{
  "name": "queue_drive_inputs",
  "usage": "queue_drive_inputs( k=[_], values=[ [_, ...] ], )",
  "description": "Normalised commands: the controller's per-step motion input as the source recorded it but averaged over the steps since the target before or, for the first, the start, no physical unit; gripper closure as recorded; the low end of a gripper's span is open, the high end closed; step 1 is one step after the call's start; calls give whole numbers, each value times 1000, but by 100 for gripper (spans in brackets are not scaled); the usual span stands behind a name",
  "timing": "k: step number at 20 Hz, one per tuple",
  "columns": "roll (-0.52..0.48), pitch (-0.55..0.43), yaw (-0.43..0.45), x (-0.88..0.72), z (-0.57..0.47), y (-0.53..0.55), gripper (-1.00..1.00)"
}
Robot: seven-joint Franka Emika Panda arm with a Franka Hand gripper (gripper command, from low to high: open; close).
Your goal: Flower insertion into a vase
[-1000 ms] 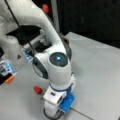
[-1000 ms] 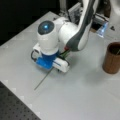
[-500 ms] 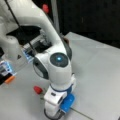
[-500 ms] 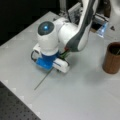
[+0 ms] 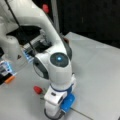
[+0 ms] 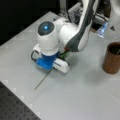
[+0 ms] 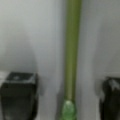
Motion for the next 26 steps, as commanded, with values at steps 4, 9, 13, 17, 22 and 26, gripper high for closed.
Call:
queue_drive_inputs(
  k=[4, 9, 13, 17, 22, 26],
  values=[
    [88, 58, -46, 105, 116, 43, 100],
    [93, 105, -80, -18, 230, 69, 100],
    [96, 144, -129, -136, 373, 143, 100],
    [93, 97, -158, -139, 336, 206, 100],
    [71, 26, -197, -118, 218, 165, 100],
    [82, -54, -227, -224, 378, 233, 100]
  ],
)
